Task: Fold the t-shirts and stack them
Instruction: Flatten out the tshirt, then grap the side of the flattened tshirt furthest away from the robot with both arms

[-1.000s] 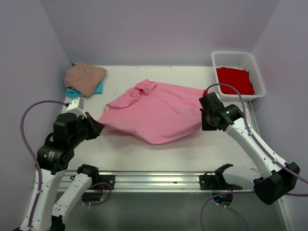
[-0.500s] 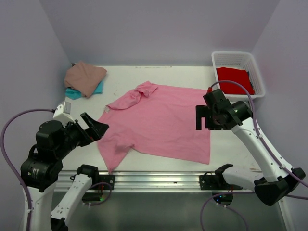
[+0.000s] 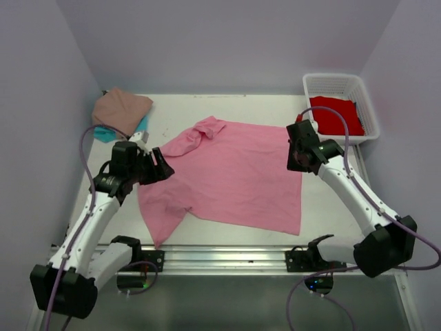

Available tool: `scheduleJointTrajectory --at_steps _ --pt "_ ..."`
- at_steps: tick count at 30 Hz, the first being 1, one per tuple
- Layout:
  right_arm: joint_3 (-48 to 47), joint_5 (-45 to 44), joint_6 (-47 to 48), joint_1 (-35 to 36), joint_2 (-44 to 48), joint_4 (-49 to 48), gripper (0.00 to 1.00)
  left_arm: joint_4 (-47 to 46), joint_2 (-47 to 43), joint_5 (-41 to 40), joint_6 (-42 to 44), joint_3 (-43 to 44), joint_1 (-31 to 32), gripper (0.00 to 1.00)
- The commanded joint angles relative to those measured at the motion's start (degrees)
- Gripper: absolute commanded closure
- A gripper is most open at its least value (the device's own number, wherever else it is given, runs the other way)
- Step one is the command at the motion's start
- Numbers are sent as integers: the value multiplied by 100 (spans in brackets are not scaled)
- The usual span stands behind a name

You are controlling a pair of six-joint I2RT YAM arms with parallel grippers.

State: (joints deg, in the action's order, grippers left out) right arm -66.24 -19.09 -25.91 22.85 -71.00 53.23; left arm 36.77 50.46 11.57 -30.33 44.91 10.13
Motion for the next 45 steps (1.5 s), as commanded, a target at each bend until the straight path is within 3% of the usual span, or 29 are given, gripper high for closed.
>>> scheduleJointTrajectory --at_steps 1,2,5,9,17,25,28,30,31,33,40,45 --pt "-161 -131 -37 -351 -762 -954 100 -2082 955 642 571 264 6 43" --pt "-396 -78 -72 -465 -992 -999 100 -2200 1505 705 641 421 24 70" --pt "-871 28 -116 -571 -1792 -1183 100 -2569 2282 812 800 799 120 100" --pt "-1549 247 -133 -659 -2856 -1245 100 -3078 3389 803 818 1151 138 100" --pt "-2814 591 16 -922 -4429 -1088 100 -3581 4234 996 686 1679 200 100" --pt "-3000 942 86 -1046 -4660 -1087 100 -3581 5245 434 1450 2635 533 100" --pt "-2886 1030 139 -1046 -4616 -1148 100 -3476 5694 837 1486 3249 674 100" --pt "-2833 1065 174 -1055 -4607 -1157 100 -3475 5800 725 1547 3454 770 52" --pt "-2825 1074 218 -1046 -4607 -1157 100 -3519 5783 654 1591 3542 919 22" --pt "-2807 1127 253 -1055 -4598 -1166 100 -3581 5730 444 1818 3604 1121 3" --pt "-2745 1303 218 -1046 -4598 -1219 100 -3063 6125 -5 3005 4481 1614 0" --pt "-2605 1329 209 -1063 -4545 -1271 100 -2429 6459 -768 4411 4844 1974 10"
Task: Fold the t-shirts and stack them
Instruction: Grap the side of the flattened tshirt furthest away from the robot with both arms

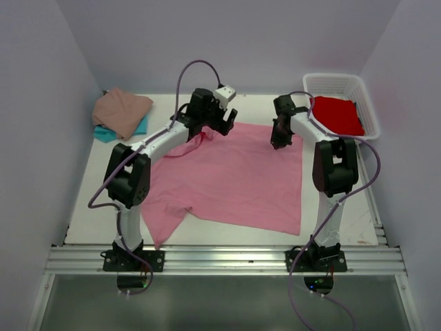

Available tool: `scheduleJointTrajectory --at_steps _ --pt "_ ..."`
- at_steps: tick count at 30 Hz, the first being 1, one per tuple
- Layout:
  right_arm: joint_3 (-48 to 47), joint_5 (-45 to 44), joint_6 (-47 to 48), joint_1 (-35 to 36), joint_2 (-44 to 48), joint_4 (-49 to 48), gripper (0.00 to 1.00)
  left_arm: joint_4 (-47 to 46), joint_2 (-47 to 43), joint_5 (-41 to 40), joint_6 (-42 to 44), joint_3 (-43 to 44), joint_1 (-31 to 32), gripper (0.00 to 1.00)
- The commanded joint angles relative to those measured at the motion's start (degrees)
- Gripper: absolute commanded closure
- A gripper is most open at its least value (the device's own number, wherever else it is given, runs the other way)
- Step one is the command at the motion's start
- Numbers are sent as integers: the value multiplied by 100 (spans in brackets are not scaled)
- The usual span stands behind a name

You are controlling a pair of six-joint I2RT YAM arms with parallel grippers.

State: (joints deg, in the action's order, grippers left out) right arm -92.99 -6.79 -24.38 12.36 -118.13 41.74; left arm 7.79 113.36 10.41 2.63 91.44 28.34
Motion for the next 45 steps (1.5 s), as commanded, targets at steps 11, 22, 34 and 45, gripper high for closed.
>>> scheduleJointTrajectory --at_steps 11,22,34,45 --pt "334 222 30 -41 246 -201 100 1400 625 -1938 2355 840 365 32" --pt "440 116 56 -58 316 -201 100 1506 1135 -2043 2330 1131 348 45" --pt "448 72 21 -85 273 -201 100 1304 1074 -2201 2321 814 348 61" --pt "440 19 48 -146 316 -192 100 1067 1092 -2693 2242 805 330 100"
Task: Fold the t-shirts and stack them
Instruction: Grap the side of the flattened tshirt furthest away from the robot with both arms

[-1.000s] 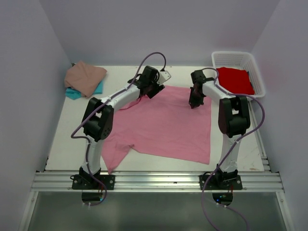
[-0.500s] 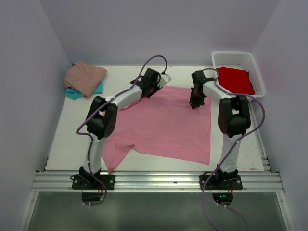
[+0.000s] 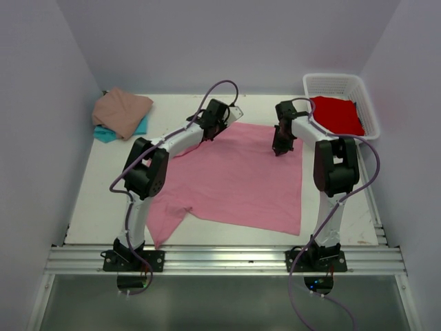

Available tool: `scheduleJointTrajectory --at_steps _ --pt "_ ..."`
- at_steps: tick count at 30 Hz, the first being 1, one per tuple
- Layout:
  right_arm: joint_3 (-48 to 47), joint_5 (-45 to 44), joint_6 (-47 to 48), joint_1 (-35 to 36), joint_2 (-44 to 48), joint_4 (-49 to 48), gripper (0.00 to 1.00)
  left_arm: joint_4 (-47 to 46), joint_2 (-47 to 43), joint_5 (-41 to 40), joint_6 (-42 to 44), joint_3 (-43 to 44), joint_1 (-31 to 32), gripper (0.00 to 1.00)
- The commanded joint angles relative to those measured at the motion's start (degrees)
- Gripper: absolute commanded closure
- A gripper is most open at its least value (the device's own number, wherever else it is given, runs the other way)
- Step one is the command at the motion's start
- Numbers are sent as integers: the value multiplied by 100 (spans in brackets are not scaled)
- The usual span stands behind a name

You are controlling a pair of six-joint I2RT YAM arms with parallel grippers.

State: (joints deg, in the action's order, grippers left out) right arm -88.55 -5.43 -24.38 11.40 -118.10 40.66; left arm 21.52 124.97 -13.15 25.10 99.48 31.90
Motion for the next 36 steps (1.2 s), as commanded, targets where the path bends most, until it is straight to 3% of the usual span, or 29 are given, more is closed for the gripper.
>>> scheduleJointTrajectory --at_steps 1,20,21,24,27,36 --pt "-21 -116 48 -41 314 -85 100 -341 -121 -381 -5 10 -35 100" --pt "-1155 -1354 -189 -103 86 117 100 -1150 -1396 -1814 -208 211 -518 100" --pt "-1338 -1442 -207 -138 42 135 95 -1150 -1405 -1832 -208 238 -527 100" --pt "-1699 -1513 -216 -199 -256 327 65 -1115 -1422 -1867 -173 291 -536 100" --pt "-2401 -1663 -260 -269 -608 626 52 -1158 -1484 -2007 -146 221 -553 100" --pt "-3693 -1742 -330 -524 -1635 1057 53 -1317 -1686 -2007 -155 -34 -834 100"
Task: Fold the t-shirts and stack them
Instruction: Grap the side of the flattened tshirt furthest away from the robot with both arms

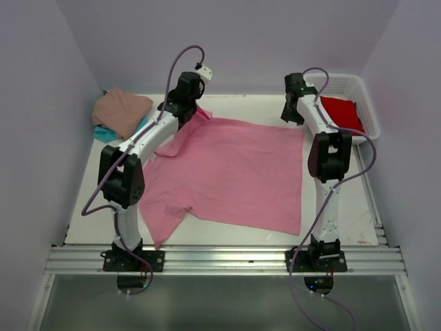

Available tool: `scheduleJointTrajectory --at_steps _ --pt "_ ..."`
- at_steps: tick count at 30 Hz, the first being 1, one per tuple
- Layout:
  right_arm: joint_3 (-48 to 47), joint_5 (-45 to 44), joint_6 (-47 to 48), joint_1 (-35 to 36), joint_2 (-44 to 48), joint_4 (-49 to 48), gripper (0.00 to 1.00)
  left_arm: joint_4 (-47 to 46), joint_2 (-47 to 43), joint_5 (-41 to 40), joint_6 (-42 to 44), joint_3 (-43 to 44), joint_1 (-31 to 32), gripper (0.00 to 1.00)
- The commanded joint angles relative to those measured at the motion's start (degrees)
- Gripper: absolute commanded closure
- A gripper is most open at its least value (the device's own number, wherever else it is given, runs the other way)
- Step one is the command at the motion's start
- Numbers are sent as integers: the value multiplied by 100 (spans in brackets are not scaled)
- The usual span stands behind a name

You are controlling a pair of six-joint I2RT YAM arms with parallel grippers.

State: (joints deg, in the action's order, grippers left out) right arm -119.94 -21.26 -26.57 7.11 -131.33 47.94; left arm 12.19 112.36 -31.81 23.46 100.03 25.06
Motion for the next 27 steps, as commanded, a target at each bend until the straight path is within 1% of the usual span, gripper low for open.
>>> scheduleJointTrajectory --at_steps 1,11,22,27 --pt "-618 -151 -103 -122 -393 365 53 -410 -451 -141 18 -124 -194 100" --pt "-978 -37 -85 -228 -920 391 53 -594 -697 -159 0 -589 -546 100" --pt "-1646 -45 -15 -289 -1263 409 53 -630 -856 -176 18 -616 -810 100" --pt "-1796 148 -33 -333 -1422 435 56 -603 -794 -141 0 -616 -810 100"
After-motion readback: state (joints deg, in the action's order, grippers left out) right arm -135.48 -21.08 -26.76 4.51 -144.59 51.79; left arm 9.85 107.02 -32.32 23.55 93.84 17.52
